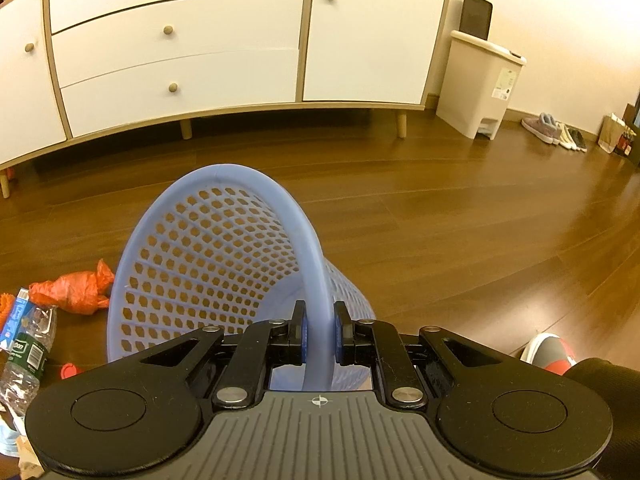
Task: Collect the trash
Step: 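Grasp the beige paper packet with the left tool and drop it into the wastebasket, then move the left tool back to the pile and grasp the white toothbrush, then carry the toothbrush with the left tool and release it into the wastebasket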
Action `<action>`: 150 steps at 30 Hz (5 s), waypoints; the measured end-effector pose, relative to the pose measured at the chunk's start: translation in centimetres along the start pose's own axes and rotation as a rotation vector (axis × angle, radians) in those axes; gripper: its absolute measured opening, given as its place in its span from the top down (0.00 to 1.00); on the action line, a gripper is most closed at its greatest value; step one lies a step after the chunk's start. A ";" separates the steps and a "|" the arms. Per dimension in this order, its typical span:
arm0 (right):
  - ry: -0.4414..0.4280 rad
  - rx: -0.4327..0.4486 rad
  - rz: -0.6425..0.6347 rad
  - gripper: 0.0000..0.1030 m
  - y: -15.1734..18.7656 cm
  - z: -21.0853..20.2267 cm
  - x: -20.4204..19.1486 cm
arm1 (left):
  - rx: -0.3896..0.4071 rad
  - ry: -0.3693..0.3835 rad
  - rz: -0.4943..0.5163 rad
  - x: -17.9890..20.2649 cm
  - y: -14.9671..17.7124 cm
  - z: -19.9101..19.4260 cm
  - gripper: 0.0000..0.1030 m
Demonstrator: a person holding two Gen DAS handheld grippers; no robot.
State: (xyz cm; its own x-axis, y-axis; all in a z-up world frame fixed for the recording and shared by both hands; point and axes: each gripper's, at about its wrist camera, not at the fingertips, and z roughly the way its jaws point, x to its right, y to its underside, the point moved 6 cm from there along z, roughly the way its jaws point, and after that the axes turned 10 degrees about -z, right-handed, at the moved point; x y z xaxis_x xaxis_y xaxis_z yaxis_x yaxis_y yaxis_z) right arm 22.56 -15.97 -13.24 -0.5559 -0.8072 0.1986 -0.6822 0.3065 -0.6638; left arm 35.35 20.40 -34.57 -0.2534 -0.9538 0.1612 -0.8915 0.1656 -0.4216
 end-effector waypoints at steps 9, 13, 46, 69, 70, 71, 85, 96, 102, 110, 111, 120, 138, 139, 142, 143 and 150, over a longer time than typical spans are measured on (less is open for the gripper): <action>-0.007 0.000 0.011 0.91 0.0 0.2 0.1 | 0.031 0.041 -0.039 0.3 -0.3 -2.6 1.00; -0.011 0.001 0.011 0.91 0.1 0.2 0.1 | 0.083 0.083 -0.045 1.5 -1.5 -4.8 1.00; -0.033 -0.025 0.082 0.91 0.1 0.8 1.3 | 0.106 0.484 0.170 23.0 -6.1 -7.6 0.73; -0.034 -0.035 0.102 0.91 0.1 0.7 1.7 | 0.132 0.295 0.027 11.0 -4.9 -8.2 0.63; -0.033 -0.035 0.103 0.91 0.0 0.8 1.7 | 0.132 0.279 0.020 10.2 -4.8 -8.0 0.62; -0.032 -0.036 0.105 0.91 0.0 0.8 1.7 | 0.132 0.260 0.010 9.2 -4.6 -7.8 0.61; -0.021 -0.031 0.099 0.91 0.1 0.9 1.6 | 0.087 0.040 -0.137 -1.1 -2.8 -4.3 0.54; -0.014 -0.035 0.107 0.91 0.1 1.1 1.9 | 0.010 -0.001 -0.207 -1.2 -1.6 1.1 0.60; -0.017 -0.026 0.088 0.91 0.2 1.0 1.6 | 0.016 -0.001 -0.257 -1.4 -2.4 2.4 0.63; -0.015 -0.019 0.083 0.91 0.5 1.1 1.9 | 0.001 0.001 -0.279 -1.2 -3.3 4.2 0.71; -0.012 -0.019 0.083 0.91 0.5 1.2 2.0 | -0.002 0.002 -0.282 -1.3 -3.4 4.5 0.72; 0.000 -0.021 0.072 0.91 0.3 1.4 1.5 | -0.020 -0.017 -0.313 -2.2 -3.8 6.7 0.78; -0.051 -0.047 0.039 0.91 1.6 1.6 1.8 | 0.033 0.023 -0.306 -3.3 -2.1 -0.8 0.92; -0.058 -0.056 0.045 0.91 1.7 1.8 2.1 | 0.012 0.014 -0.305 -3.4 -1.5 -0.3 0.92; -0.068 -0.070 0.058 0.91 1.9 2.0 2.7 | -0.032 -0.003 -0.278 -3.4 0.5 0.7 0.91; -0.073 -0.071 0.064 0.91 2.0 2.1 2.7 | -0.042 -0.018 -0.256 -3.3 0.9 1.1 0.90; -0.078 -0.070 0.046 0.91 1.9 2.2 2.2 | -0.048 -0.030 -0.177 -2.4 1.1 2.8 0.83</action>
State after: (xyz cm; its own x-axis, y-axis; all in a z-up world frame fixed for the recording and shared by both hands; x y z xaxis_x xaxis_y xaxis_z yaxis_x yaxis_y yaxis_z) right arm 21.07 -18.29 -15.62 -0.5511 -0.8271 0.1106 -0.6897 0.3769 -0.6183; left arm 36.00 22.22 -37.96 -0.0806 -0.9760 0.2021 -0.9383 0.0058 -0.3458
